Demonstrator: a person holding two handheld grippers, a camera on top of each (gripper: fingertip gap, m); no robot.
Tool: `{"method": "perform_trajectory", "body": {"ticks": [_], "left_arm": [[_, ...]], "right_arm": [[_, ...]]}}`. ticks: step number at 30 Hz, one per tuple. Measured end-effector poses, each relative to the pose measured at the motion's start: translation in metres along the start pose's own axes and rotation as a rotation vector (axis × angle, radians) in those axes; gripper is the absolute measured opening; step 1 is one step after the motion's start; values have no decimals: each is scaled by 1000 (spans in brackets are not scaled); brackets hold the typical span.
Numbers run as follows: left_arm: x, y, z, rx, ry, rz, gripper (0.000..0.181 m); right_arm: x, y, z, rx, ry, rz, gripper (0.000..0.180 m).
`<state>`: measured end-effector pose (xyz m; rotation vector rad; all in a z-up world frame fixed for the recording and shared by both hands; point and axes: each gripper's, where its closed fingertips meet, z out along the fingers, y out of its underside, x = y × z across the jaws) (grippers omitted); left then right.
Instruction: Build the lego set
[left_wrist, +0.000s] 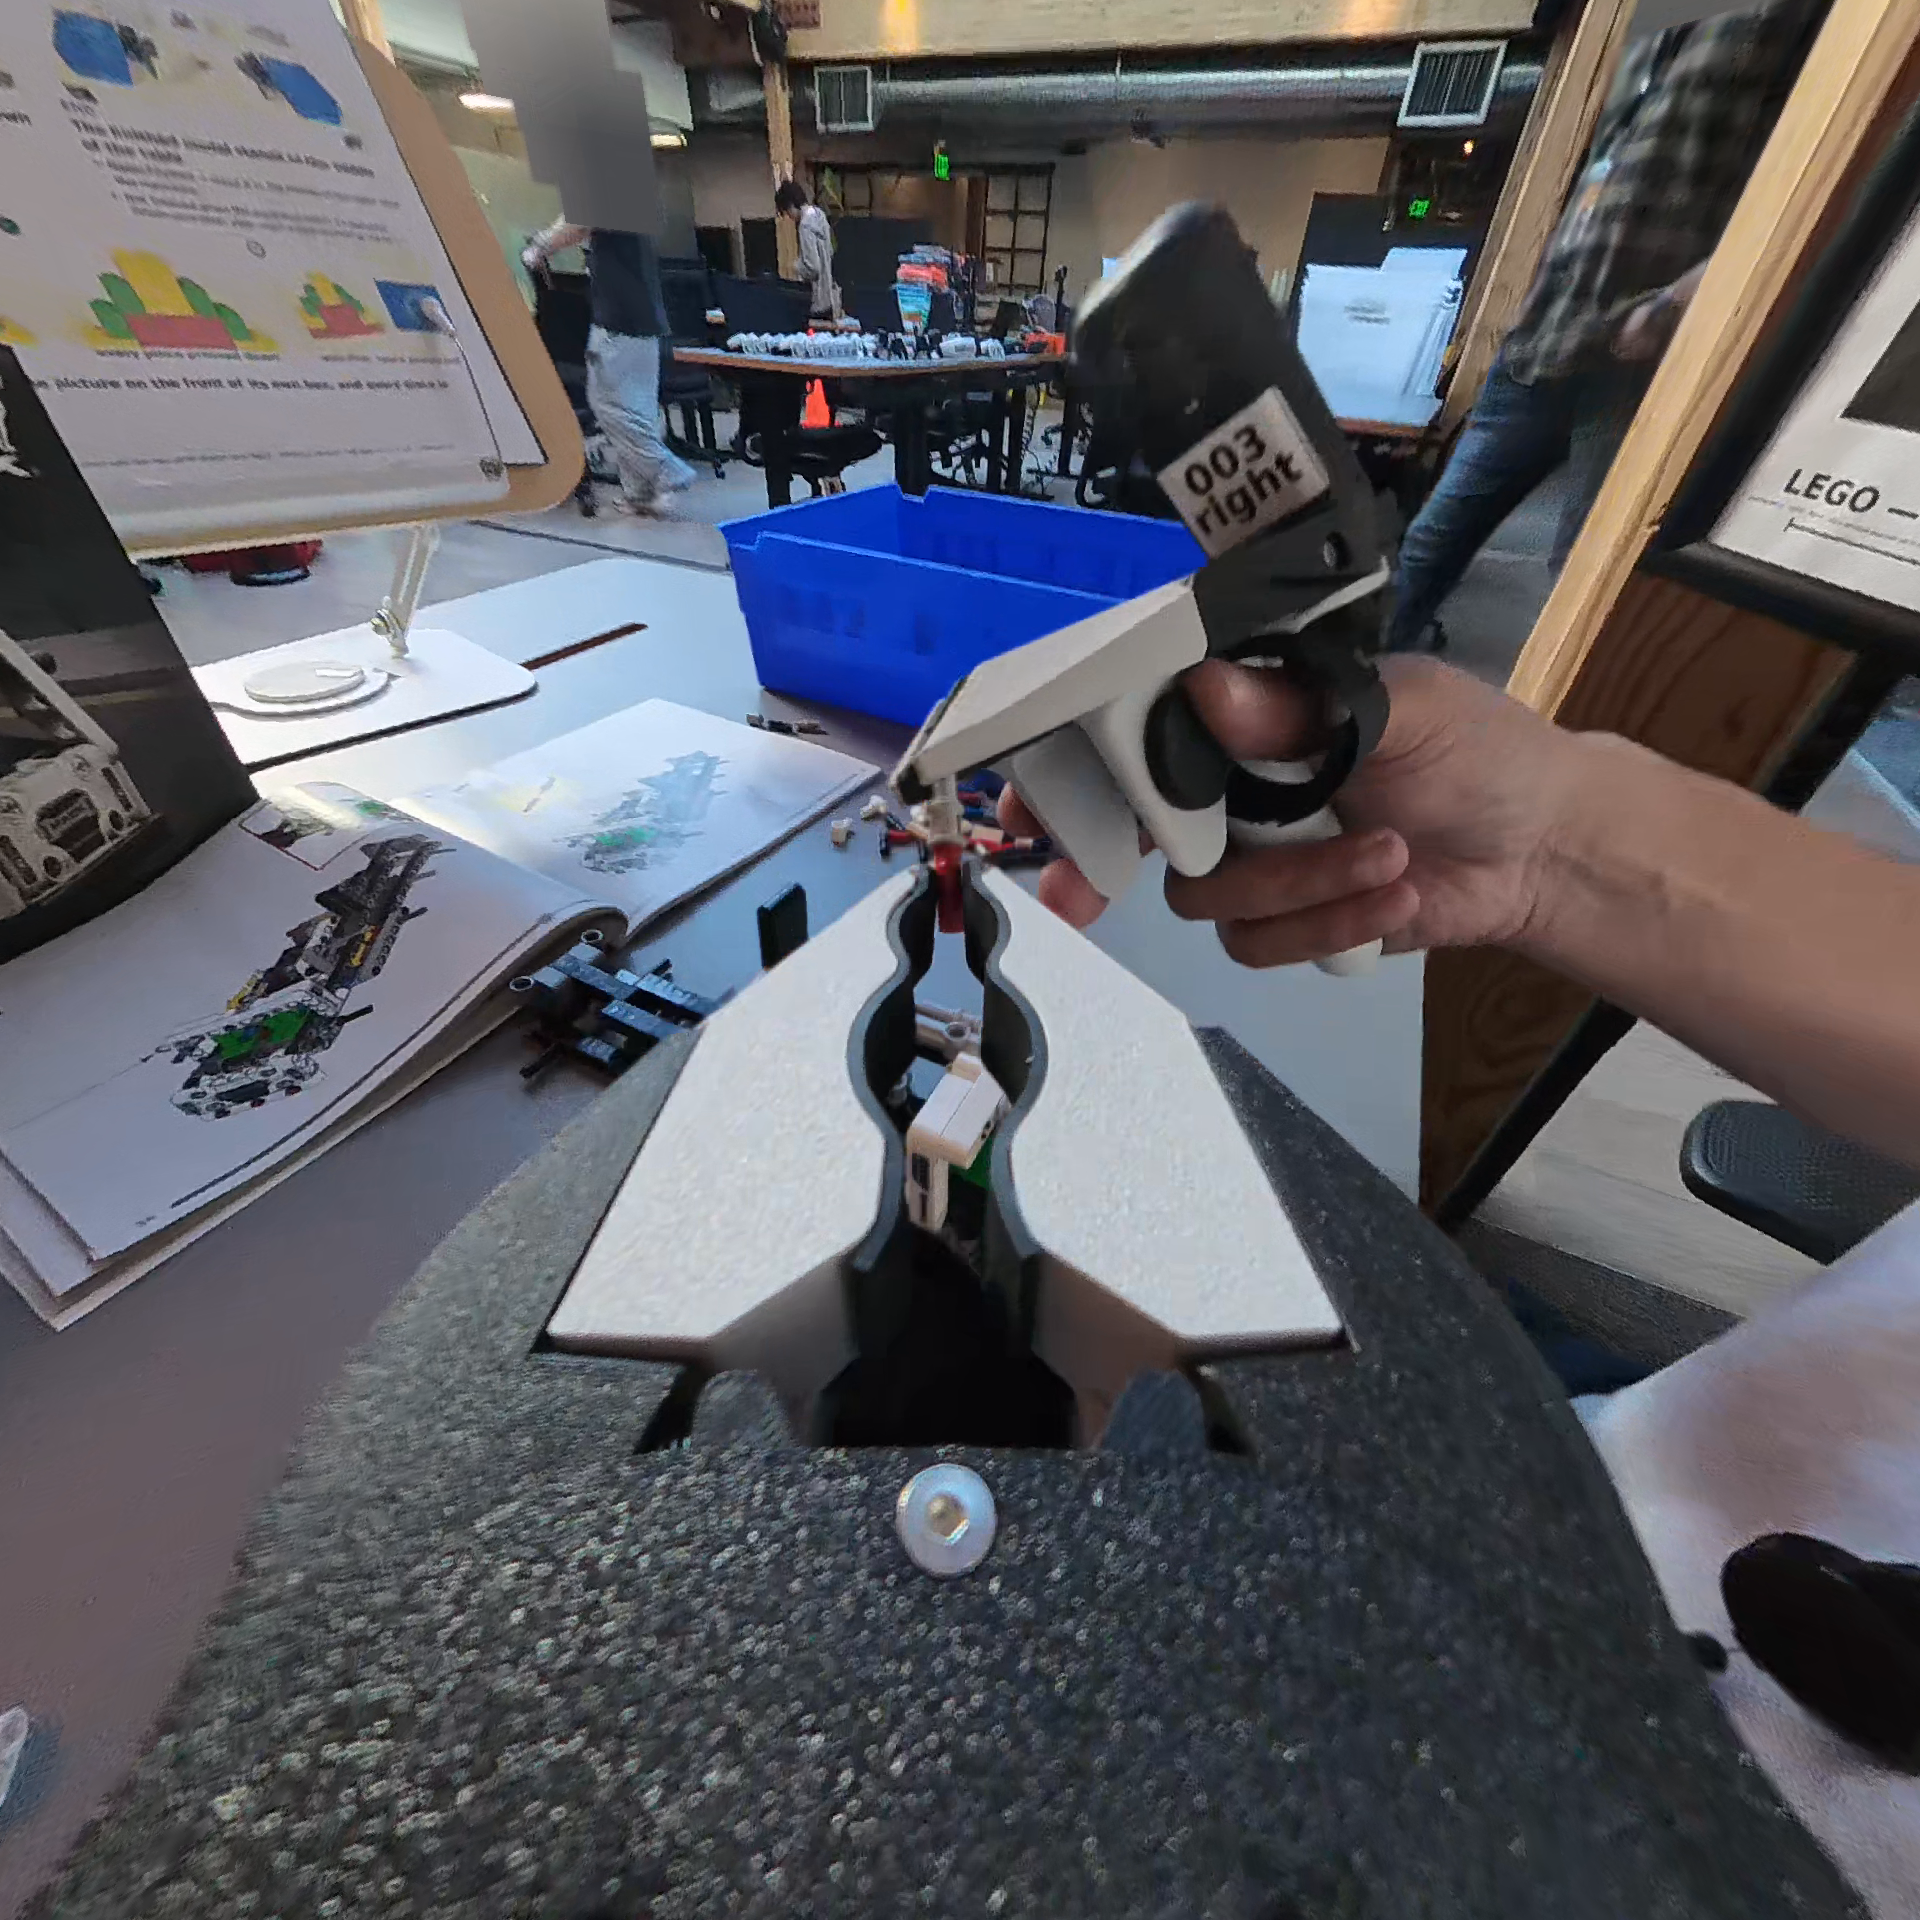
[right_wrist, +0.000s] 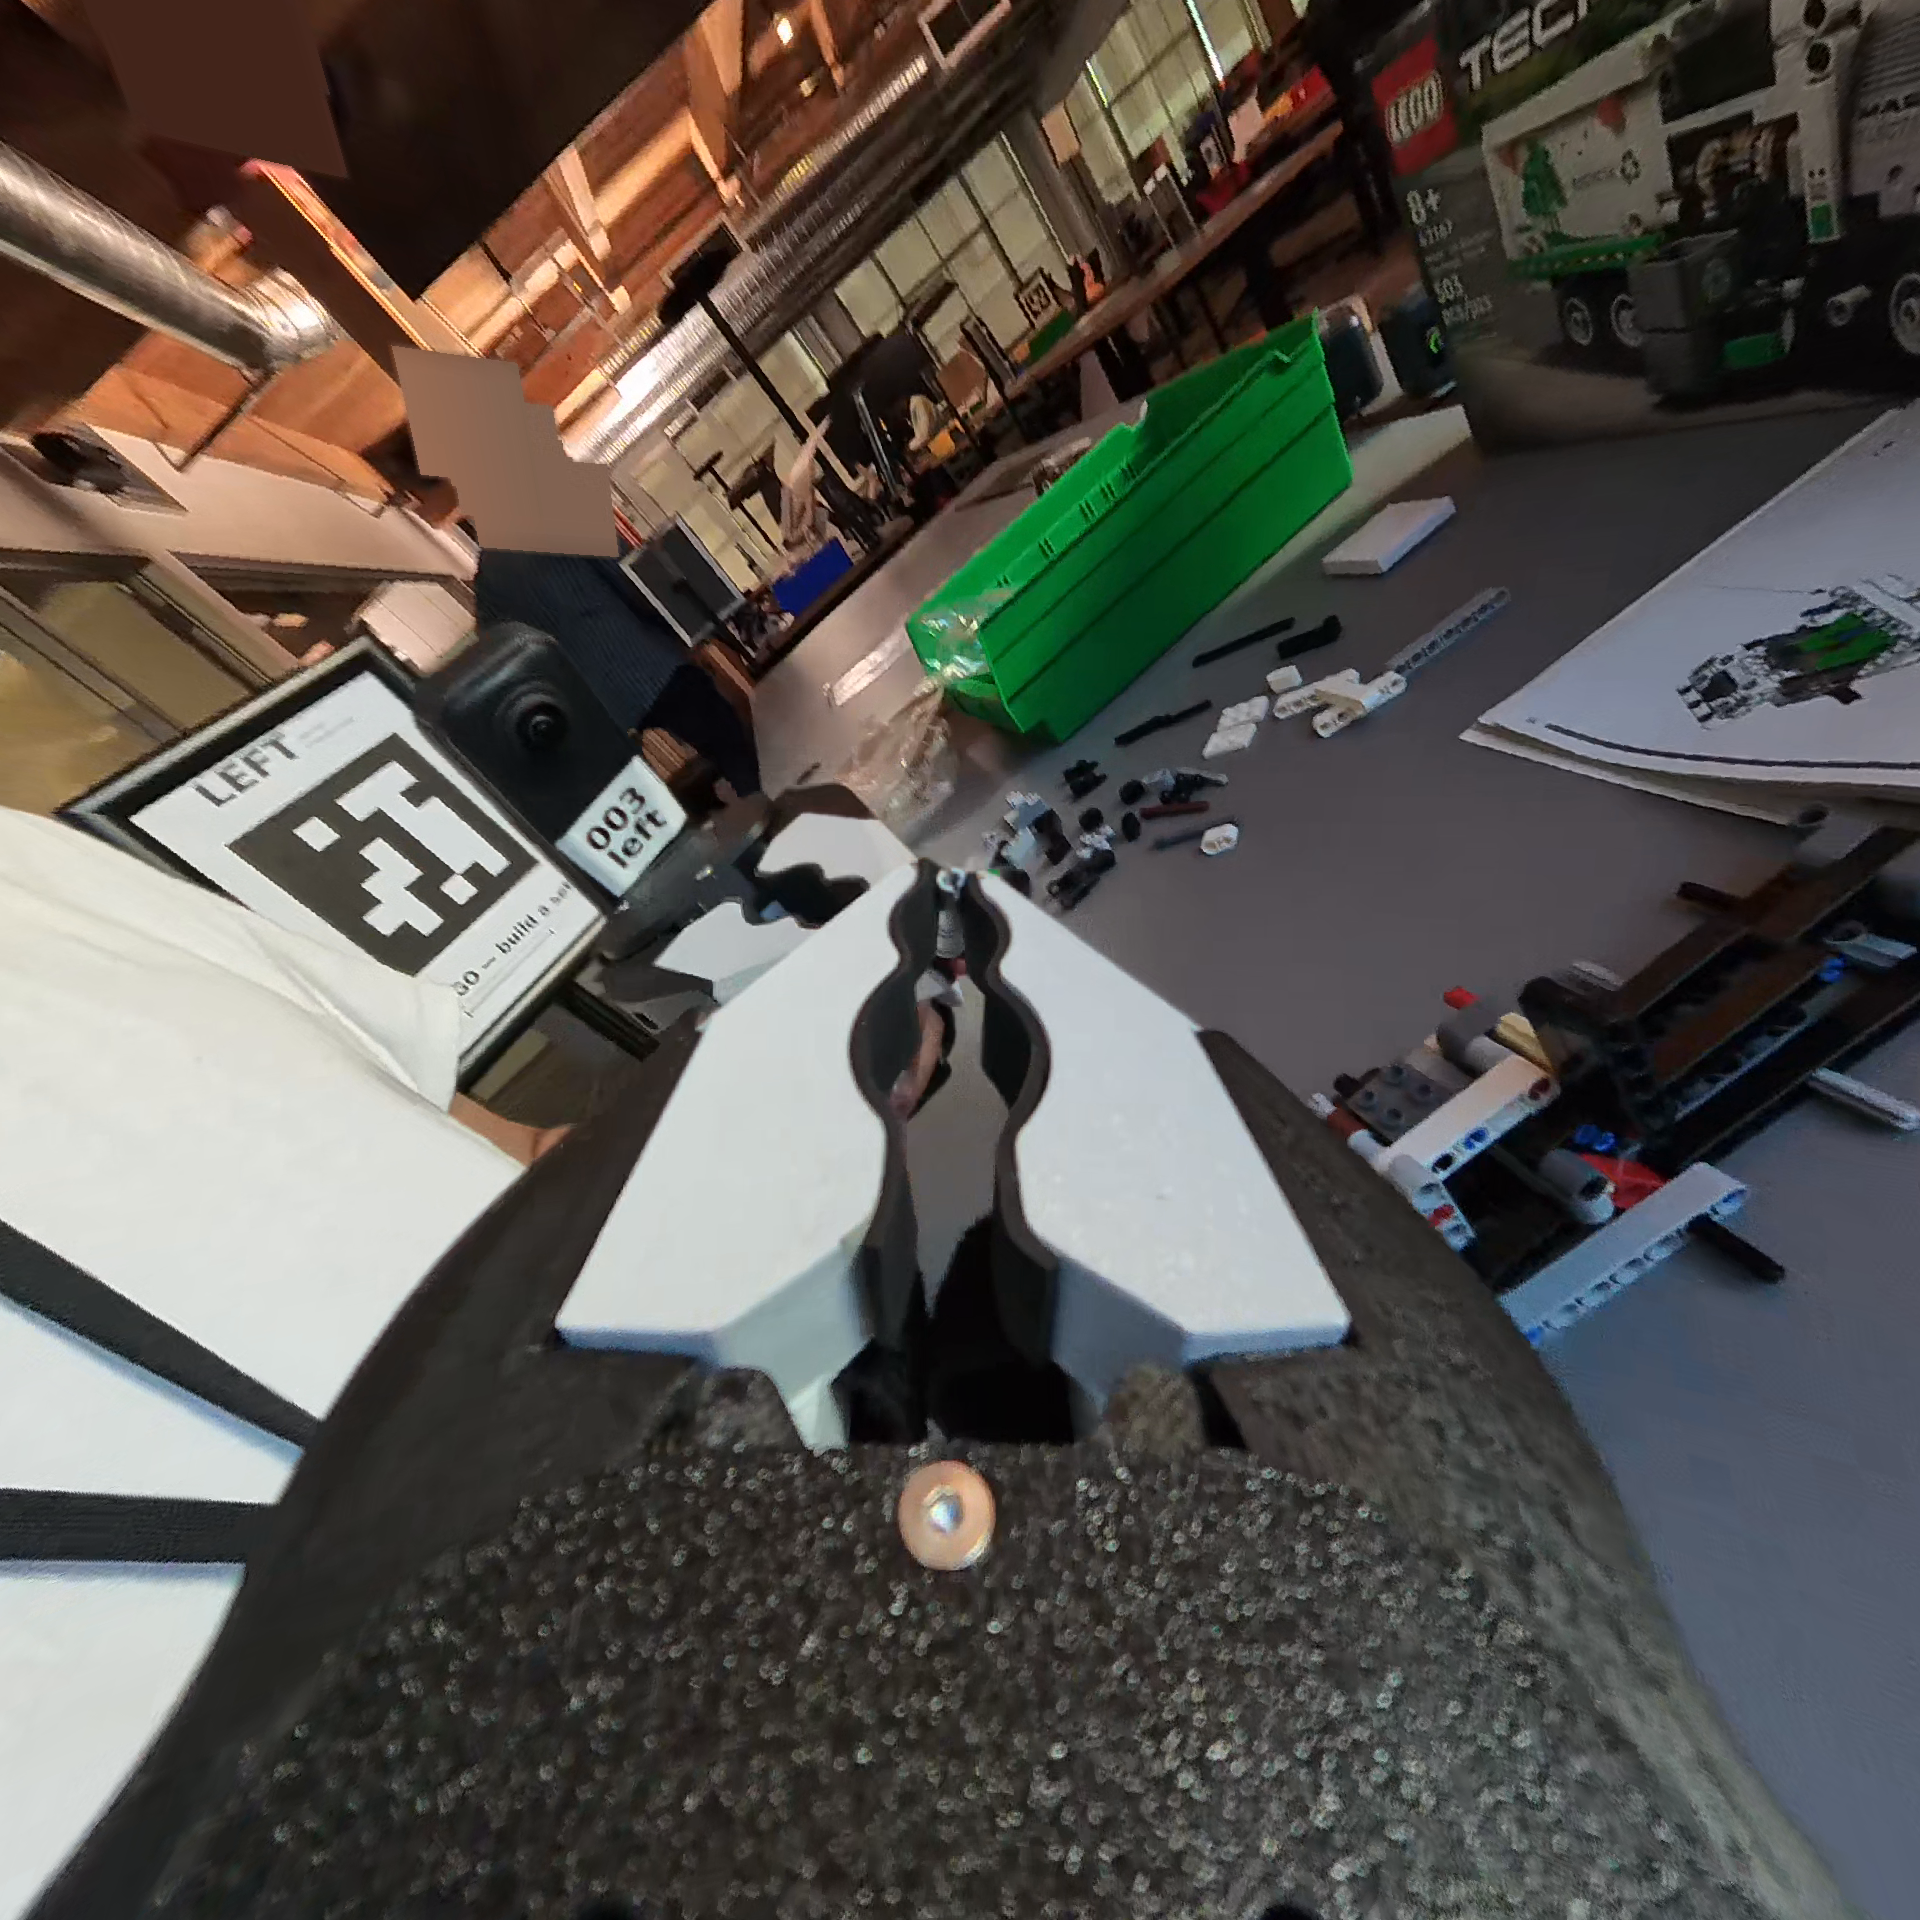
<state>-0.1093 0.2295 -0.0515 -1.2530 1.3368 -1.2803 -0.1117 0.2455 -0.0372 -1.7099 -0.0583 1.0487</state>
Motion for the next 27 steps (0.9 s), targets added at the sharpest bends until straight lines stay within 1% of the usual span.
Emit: {"method": "perform_trajectory", "body": {"ticks": [2,4,7,9,11,12,14,16,17,19,21,23,24,26,27], "left_arm": [[-4,11,1,-78,25,11,4],[-13,16,0,-150,19,55,13],[-19,15,1,-220,37,94,20],[-16,14,5,-250,53,99,22],[-19,12,9,-259,23,122,19],[-23,10,10,-255,-8,142,14],[-29,9,13,-263,-39,153,13],[-30,8,15,-260,-27,124,10],[-31,8,16,-264,-26,108,4],[-31,10,18,-275,-20,95,4],[-30,8,17,-266,-6,75,4],[-33,5,16,-236,10,6,3],[-36,2,14,-203,31,-58,4],[-41,-10,11,-102,95,-245,4],[-43,-18,8,-32,144,-347,3]], "right_arm": [[9,3,1,-59,61,-11,2],[19,2,2,-113,150,-43,3],[28,-2,6,-176,265,-127,3],[28,-4,11,-195,303,-156,3],[31,-5,13,-208,340,-172,3],[32,-6,14,-201,350,-177,3],[32,-8,15,-194,342,-163,3],[29,-9,16,-176,310,-123,3],[29,-8,17,-171,300,-104,3],[31,-8,17,-161,294,-94,3],[26,-10,15,-136,254,-132,5],[18,-15,9,-79,217,-216,20],[17,-16,5,-63,221,-278,26],[20,-9,0,-76,270,-406,25],[21,-4,2,-92,294,-437,25]]}}
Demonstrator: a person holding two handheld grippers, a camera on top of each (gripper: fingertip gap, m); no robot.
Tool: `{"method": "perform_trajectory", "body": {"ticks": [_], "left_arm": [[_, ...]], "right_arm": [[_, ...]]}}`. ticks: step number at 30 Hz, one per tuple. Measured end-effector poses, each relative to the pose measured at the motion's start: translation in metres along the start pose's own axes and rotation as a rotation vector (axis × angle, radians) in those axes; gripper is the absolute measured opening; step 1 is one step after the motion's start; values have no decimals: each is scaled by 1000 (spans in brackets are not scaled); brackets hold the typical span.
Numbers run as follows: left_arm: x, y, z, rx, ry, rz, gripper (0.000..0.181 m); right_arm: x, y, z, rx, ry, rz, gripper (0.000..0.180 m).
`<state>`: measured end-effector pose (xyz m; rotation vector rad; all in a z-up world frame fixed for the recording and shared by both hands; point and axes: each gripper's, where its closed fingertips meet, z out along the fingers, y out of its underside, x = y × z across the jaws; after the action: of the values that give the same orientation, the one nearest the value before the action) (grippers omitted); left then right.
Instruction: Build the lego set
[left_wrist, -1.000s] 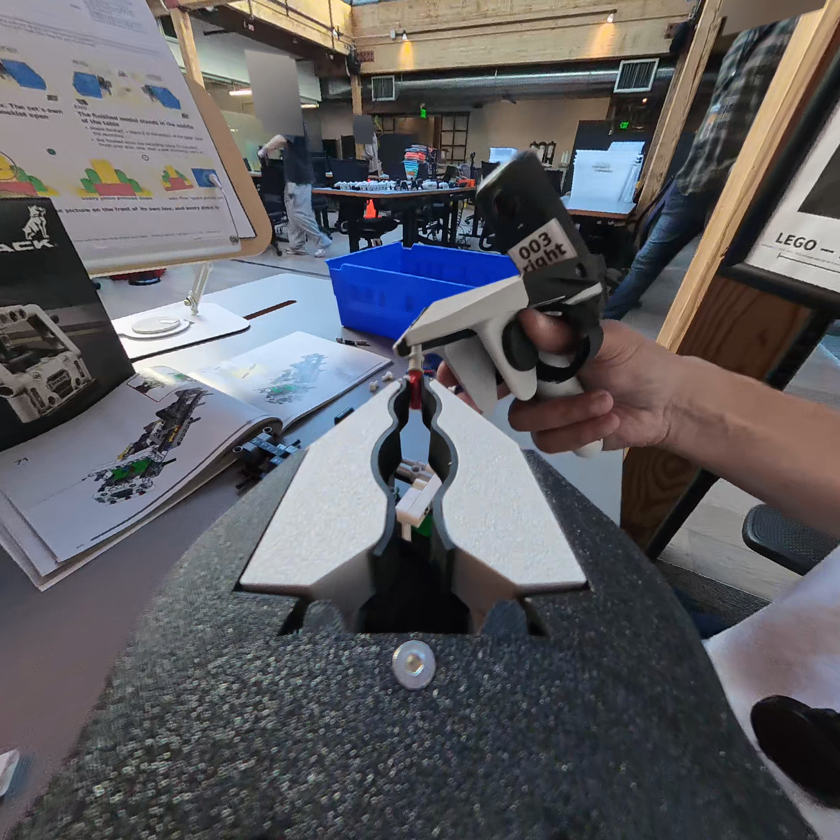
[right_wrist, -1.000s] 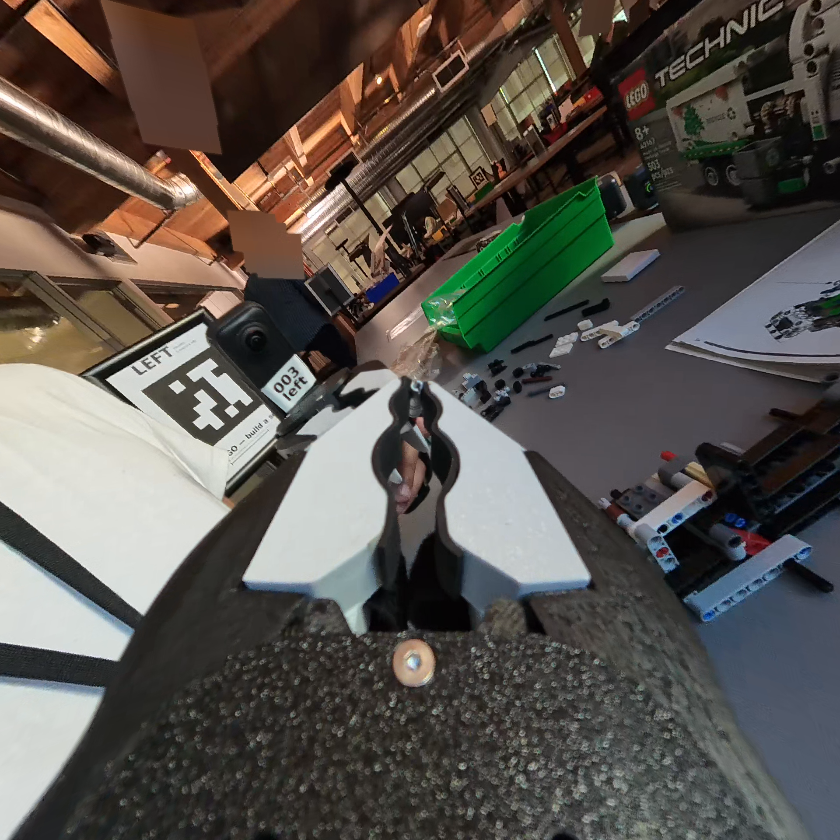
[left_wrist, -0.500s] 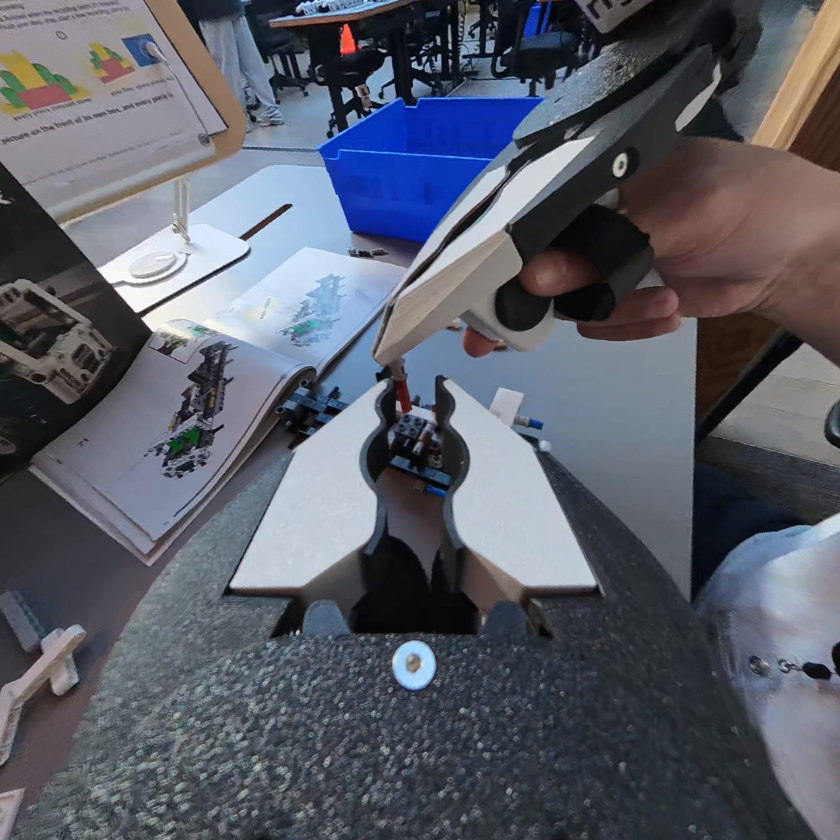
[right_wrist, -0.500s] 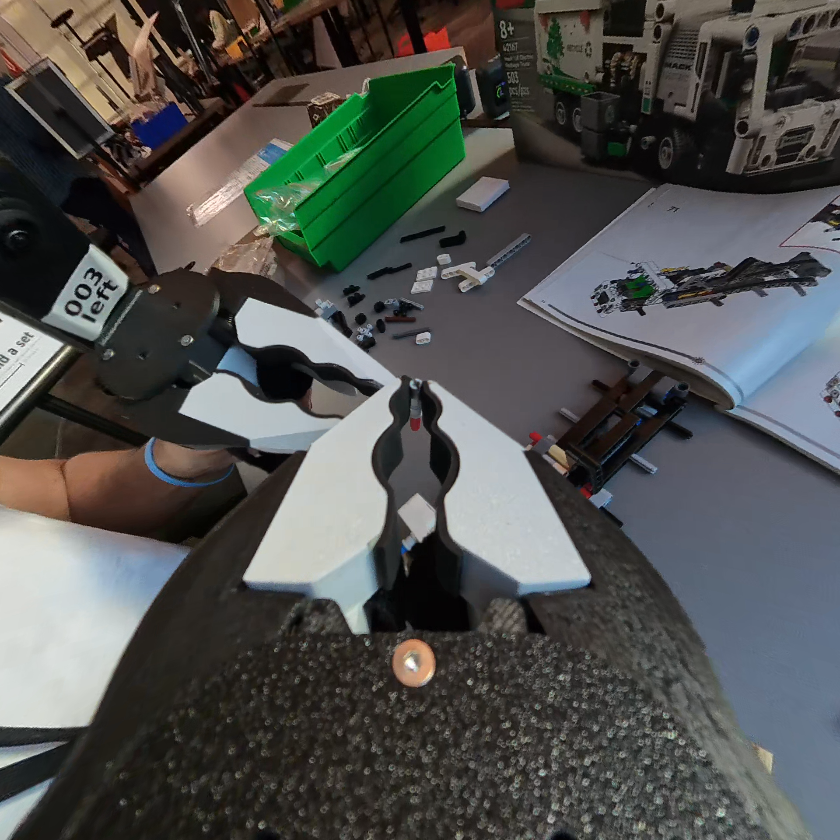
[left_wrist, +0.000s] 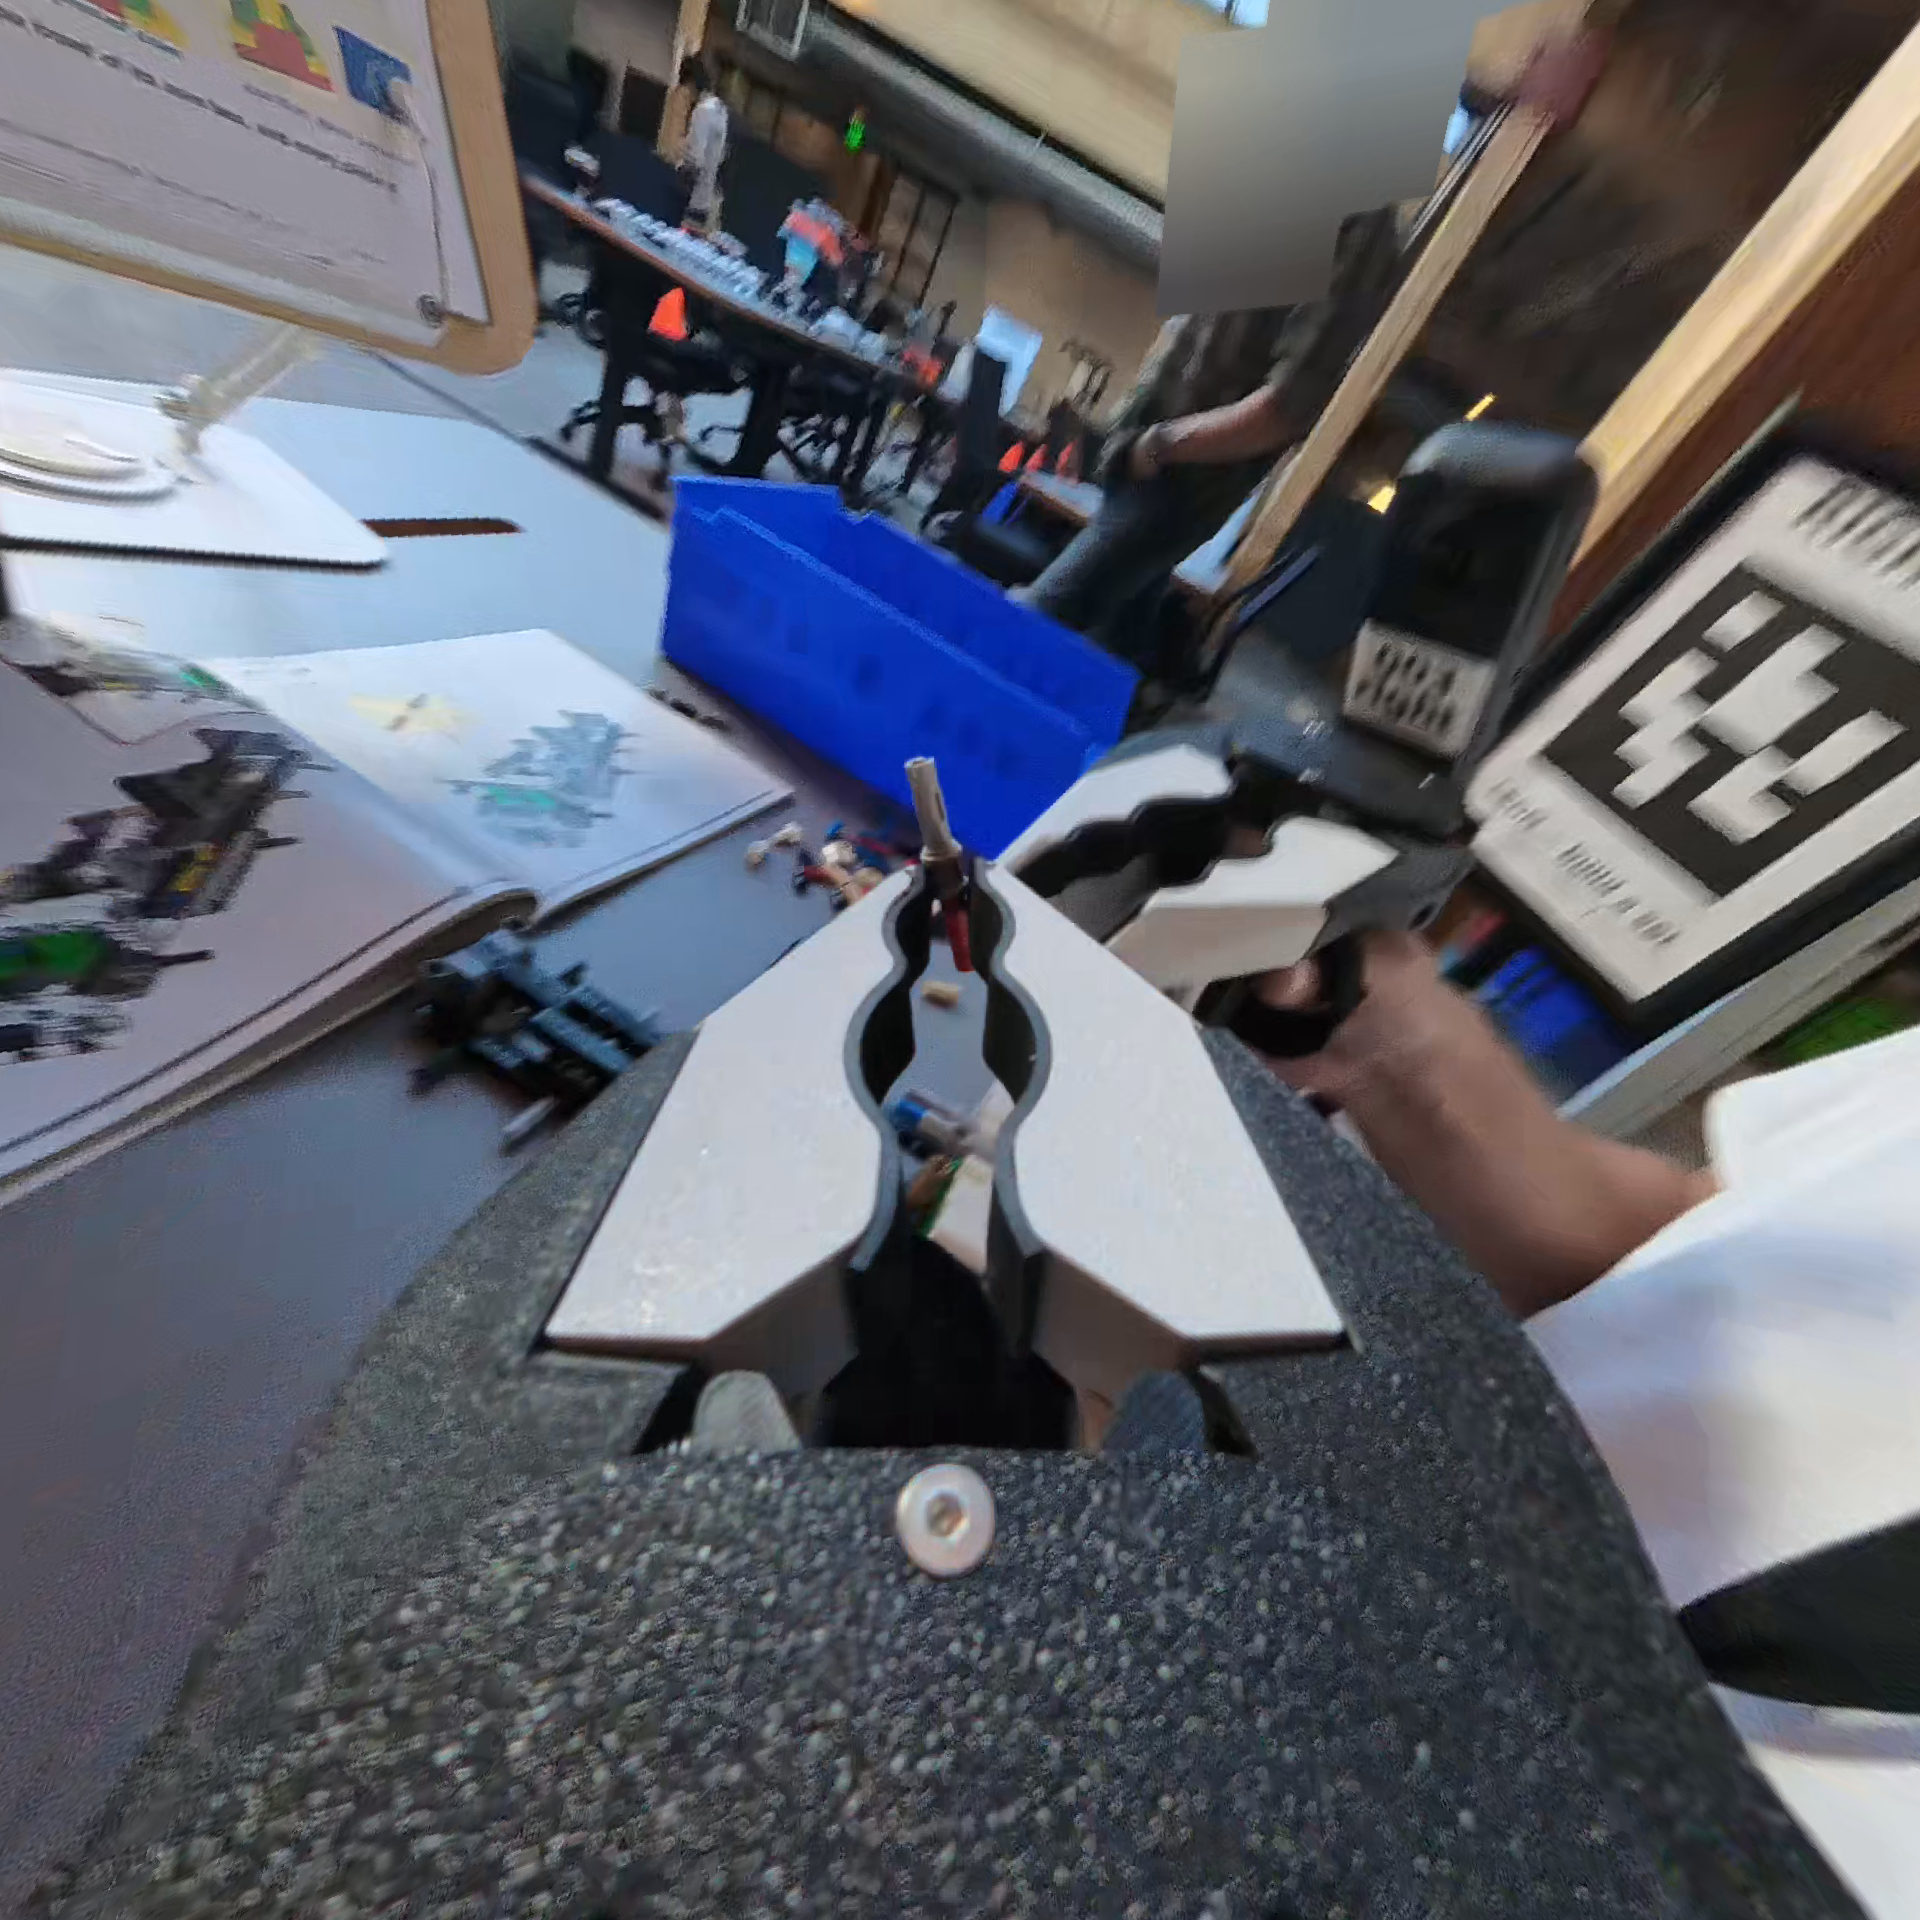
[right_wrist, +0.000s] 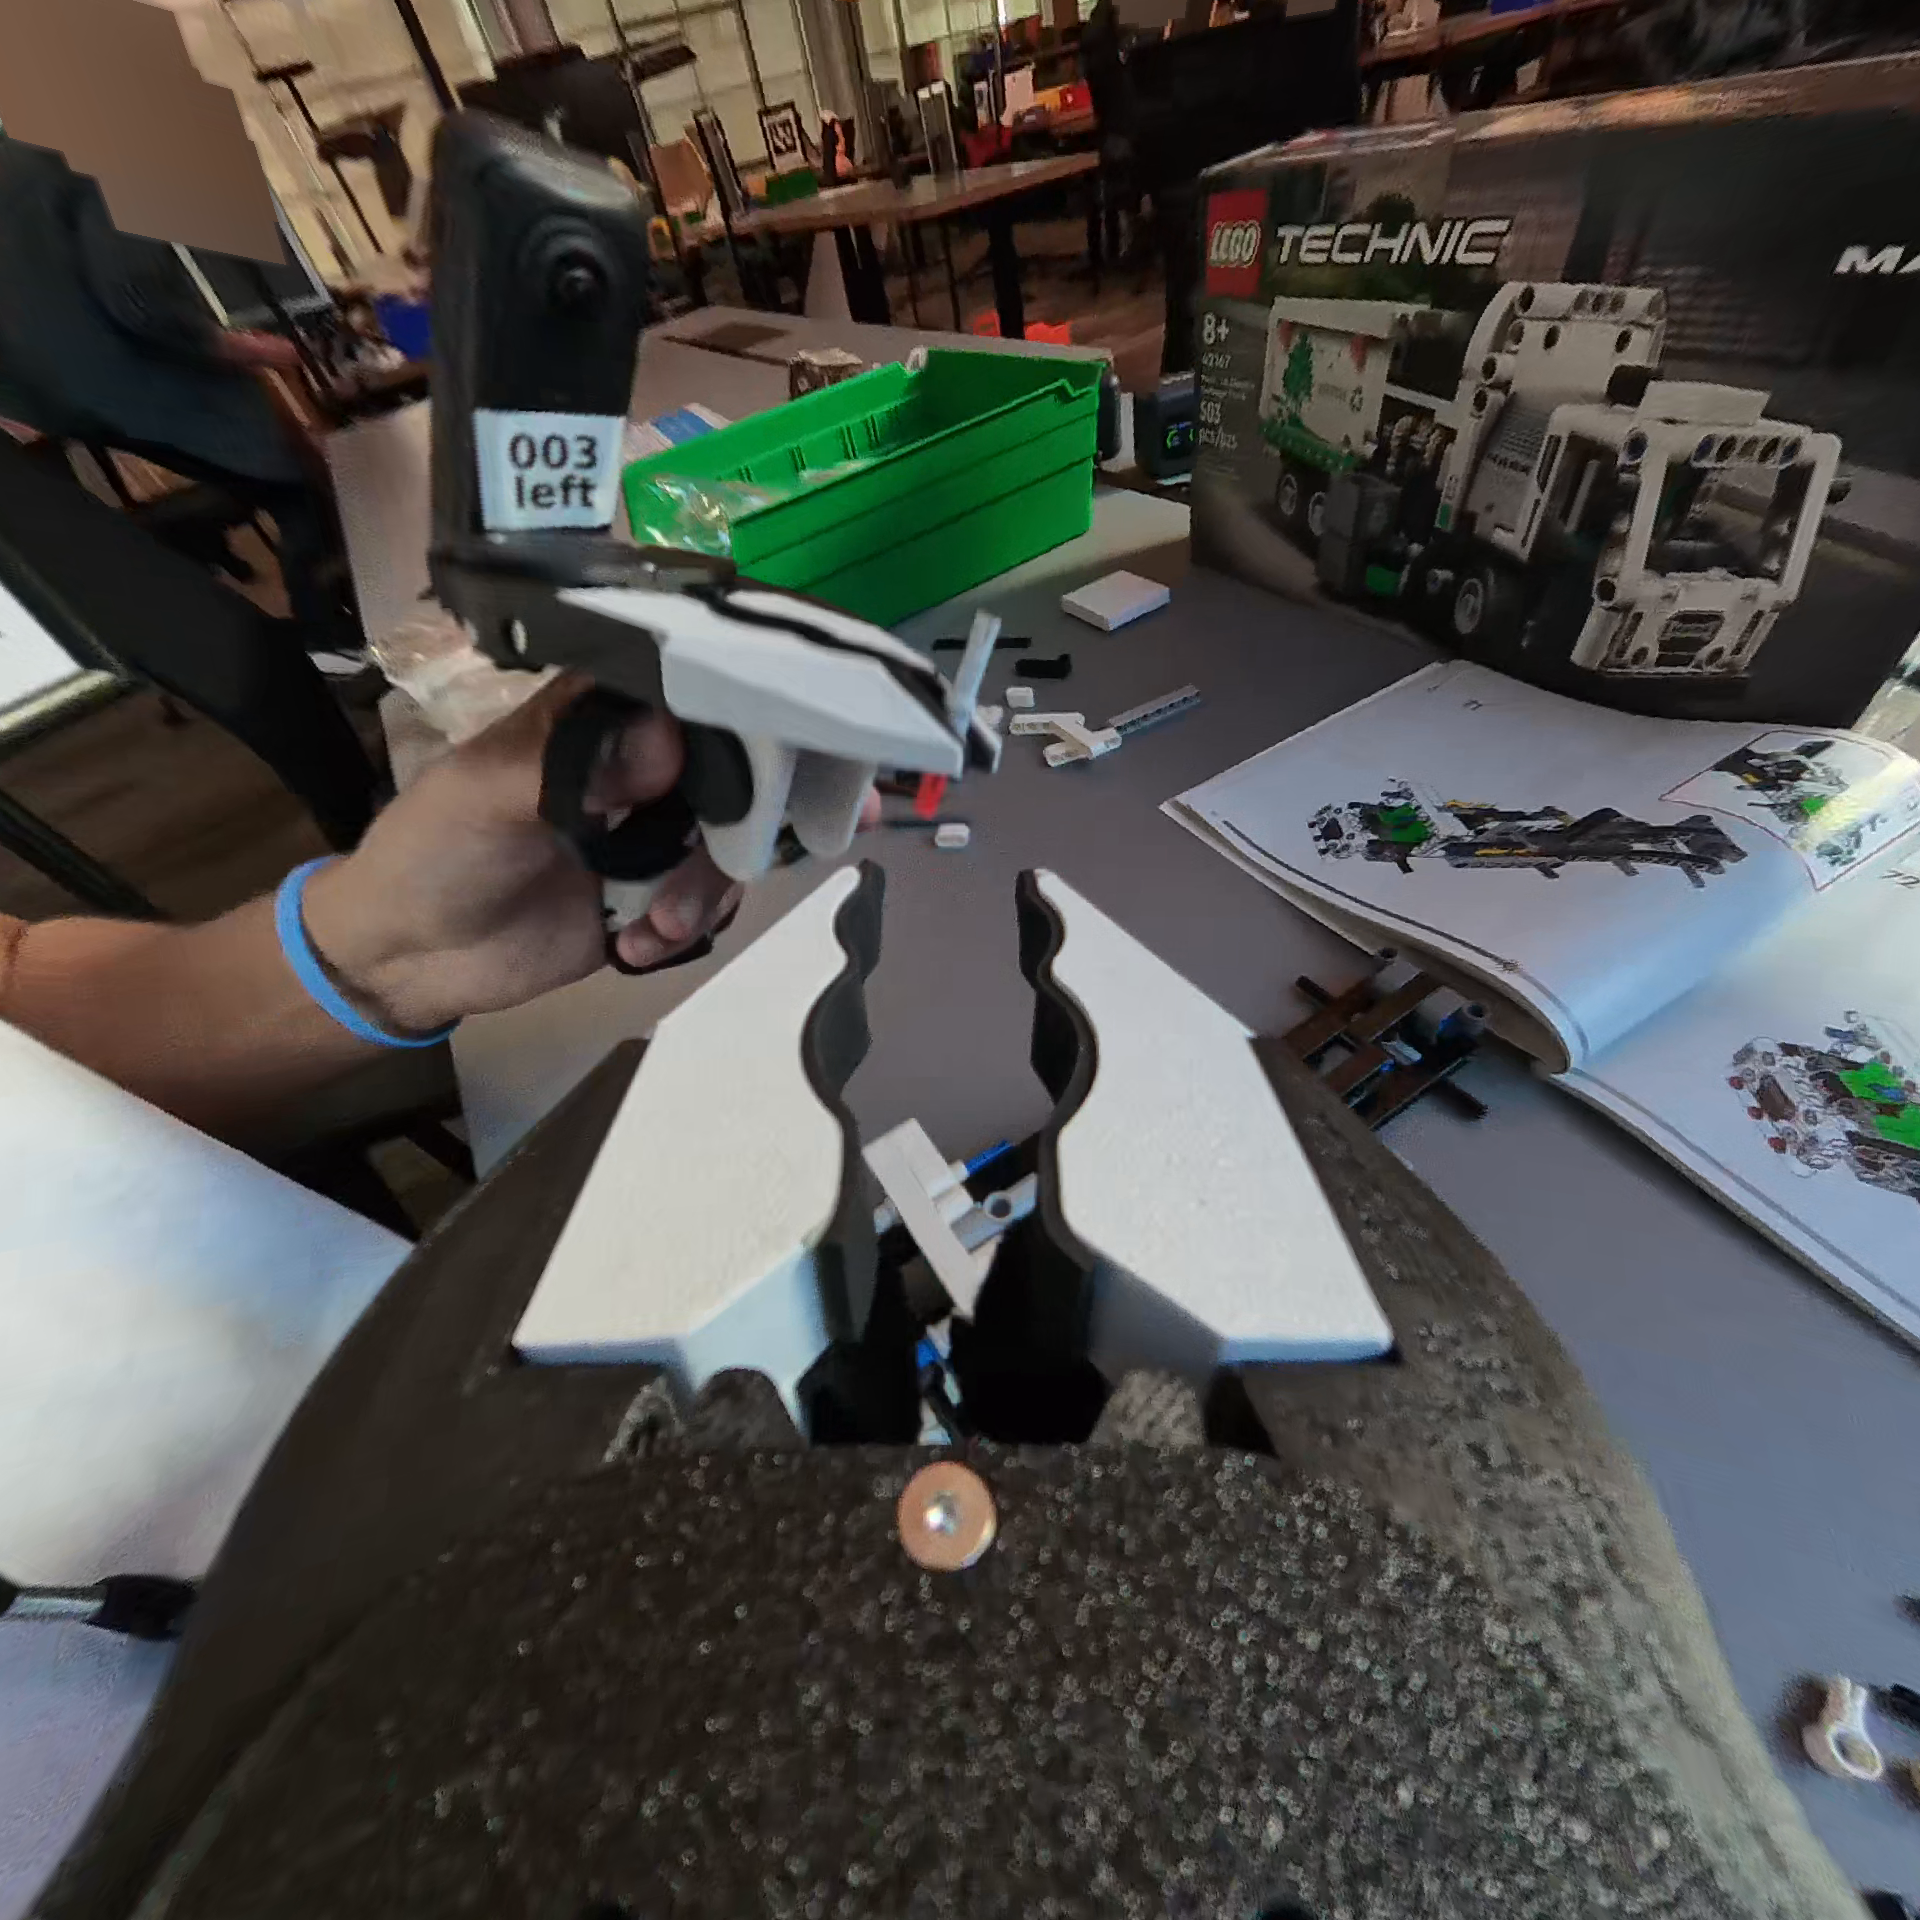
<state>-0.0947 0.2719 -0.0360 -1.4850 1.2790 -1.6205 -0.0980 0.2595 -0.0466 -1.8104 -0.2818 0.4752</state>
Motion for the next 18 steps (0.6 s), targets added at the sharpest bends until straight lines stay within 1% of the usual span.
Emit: {"method": "perform_trajectory", "body": {"ticks": [2,3,6,9,10,14,18], "left_arm": [[5,-13,-3,96,132,-158,3],[8,-17,-3,125,173,-194,3],[14,-17,2,152,236,-237,3],[19,-18,4,161,266,-259,2],[21,-16,6,152,266,-256,2],[17,-10,7,89,264,-255,3],[6,-13,3,75,270,-294,7]], "right_arm": [[-5,2,6,-2,11,23,22],[-9,-4,8,40,-18,67,18],[-14,-23,7,162,-111,213,12],[-10,-21,7,163,-107,231,8],[-11,-21,7,168,-114,234,4],[-5,-12,9,146,-49,264,3],[-1,3,13,78,65,210,3]]}}
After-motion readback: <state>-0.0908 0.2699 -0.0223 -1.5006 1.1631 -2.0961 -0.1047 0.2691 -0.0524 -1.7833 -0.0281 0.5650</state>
